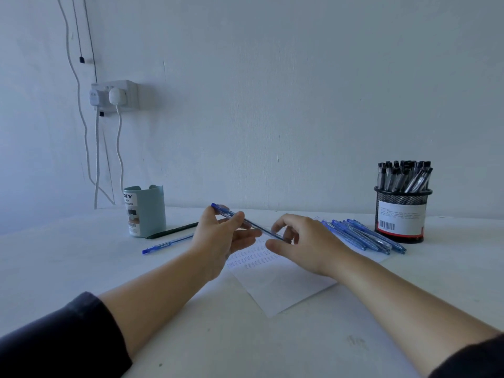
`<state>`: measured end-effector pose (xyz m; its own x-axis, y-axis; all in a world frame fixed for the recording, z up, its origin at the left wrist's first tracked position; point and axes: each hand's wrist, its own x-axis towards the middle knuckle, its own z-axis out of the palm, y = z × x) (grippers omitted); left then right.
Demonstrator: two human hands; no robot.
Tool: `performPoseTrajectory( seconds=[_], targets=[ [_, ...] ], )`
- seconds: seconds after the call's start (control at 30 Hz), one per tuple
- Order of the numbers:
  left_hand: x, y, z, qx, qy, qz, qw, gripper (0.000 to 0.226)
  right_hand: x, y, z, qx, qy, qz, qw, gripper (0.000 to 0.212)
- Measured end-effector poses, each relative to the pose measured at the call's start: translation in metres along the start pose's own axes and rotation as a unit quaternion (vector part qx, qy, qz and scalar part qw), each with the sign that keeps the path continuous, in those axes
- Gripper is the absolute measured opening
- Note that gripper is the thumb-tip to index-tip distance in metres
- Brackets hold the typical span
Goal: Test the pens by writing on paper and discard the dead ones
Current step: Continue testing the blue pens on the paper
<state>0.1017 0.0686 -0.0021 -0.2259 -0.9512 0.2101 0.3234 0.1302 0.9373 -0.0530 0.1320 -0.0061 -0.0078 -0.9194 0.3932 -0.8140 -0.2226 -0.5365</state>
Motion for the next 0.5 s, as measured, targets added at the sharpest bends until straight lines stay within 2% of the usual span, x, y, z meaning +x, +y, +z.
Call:
performPoseTrajectory(
  seconds=[0.07, 0.2, 0.27, 0.37, 0.5],
  targets=[
    [-0.001, -0.002, 0.001, 0.006, -0.014, -0.004, 1.000, 0.014, 0.002, 0.000, -0.001, -0.009, 0.028, -0.016, 0.999, 0.007],
    [-0.002, -0.004, 0.001, 0.122, -0.017, 0.004, 0.992, 0.022, 0.003, 0.011, -0.009, -0.071, 0.097, 0.022, 0.992, 0.014],
    [-0.001, -0.005, -0.001, 0.206, -0.002, 0.038, 0.978, 0.026, 0.004, 0.022, -0.018, -0.151, 0.148, 0.077, 0.974, 0.013],
    [0.000, -0.007, -0.002, 0.252, 0.000, 0.071, 0.965, 0.025, 0.002, 0.044, -0.033, -0.247, 0.201, 0.180, 0.931, 0.017],
    [0.001, -0.007, -0.003, 0.278, -0.001, 0.081, 0.957, 0.021, -0.006, 0.073, -0.050, -0.273, 0.241, 0.311, 0.878, 0.014]
  ],
)
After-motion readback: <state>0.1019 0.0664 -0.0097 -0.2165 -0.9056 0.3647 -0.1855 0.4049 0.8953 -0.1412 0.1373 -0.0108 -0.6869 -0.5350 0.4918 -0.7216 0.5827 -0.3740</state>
